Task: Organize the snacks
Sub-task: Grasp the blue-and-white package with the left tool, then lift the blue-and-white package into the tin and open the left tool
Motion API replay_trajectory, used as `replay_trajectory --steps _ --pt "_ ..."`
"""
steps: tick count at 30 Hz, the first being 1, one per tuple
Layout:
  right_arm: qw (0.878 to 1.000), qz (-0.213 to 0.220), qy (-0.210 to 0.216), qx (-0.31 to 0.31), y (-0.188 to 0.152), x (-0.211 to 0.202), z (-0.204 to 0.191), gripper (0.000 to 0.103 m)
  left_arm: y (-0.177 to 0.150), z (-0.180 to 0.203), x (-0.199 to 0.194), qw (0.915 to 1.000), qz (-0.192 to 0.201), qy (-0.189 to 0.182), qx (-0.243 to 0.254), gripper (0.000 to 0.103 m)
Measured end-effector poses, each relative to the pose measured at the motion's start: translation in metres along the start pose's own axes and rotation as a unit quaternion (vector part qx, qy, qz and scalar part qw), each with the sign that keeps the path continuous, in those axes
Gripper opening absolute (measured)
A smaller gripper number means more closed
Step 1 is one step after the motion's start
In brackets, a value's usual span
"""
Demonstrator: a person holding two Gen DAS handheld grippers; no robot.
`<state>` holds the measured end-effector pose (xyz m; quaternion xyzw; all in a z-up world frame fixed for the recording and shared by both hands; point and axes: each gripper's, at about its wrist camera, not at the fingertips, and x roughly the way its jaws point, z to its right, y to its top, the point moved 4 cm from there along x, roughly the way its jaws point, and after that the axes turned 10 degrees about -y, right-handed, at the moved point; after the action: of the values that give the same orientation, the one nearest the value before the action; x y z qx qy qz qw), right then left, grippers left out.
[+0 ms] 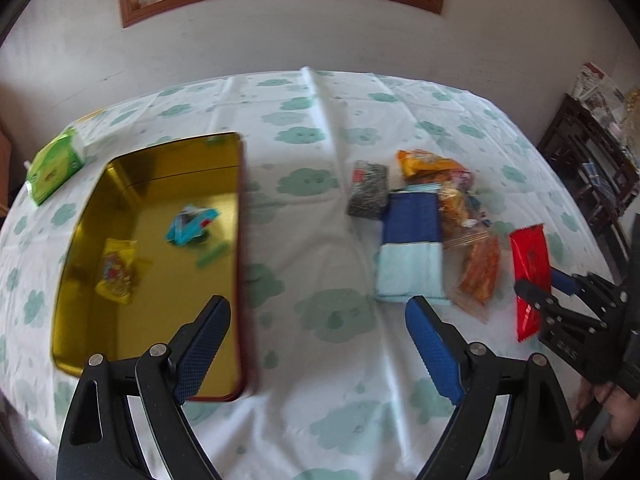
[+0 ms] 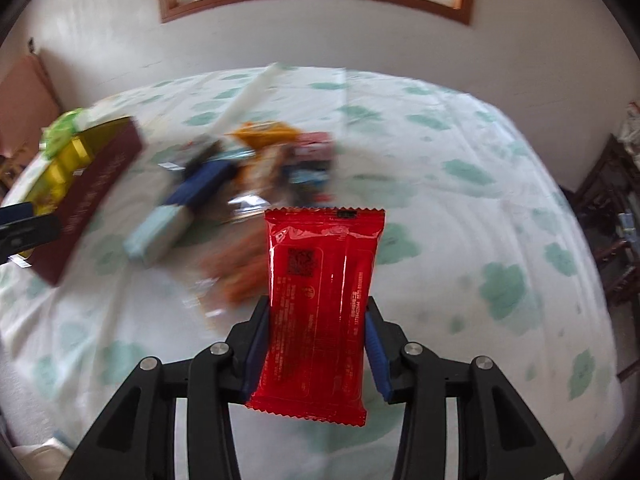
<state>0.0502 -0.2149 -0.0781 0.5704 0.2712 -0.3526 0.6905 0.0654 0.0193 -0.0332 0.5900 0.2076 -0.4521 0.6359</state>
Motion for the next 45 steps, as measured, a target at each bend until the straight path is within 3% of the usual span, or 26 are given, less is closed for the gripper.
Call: replay_trajectory --steps 12,23,29,33,45 --pt "0.998 0.026 -0.047 0.021 0.021 0.038 0.039 0.043 0.020 0.032 0.055 0.9986 -0.029 -0.038 0.024 0.086" --pt "0.998 0.019 -0.008 0.060 0.018 0.052 0.053 0.044 0.029 0.039 0.106 0.9967 -0.065 -0.044 0.016 0.071" --pt "0.998 0.018 -0.011 0.055 0.017 0.052 0.051 0.046 0.029 0.043 0.107 0.9976 -0.055 -0.028 0.032 0.061" --pt "0.998 0.018 -0.011 0.056 0.017 0.053 0.051 0.046 0.029 0.041 0.107 0.9978 -0.052 -0.008 0.041 0.047" --pt "0.998 0.018 -0.012 0.055 0.017 0.053 0.050 0.046 0.018 0.034 0.093 0.9983 -0.048 -0.018 0.029 0.044"
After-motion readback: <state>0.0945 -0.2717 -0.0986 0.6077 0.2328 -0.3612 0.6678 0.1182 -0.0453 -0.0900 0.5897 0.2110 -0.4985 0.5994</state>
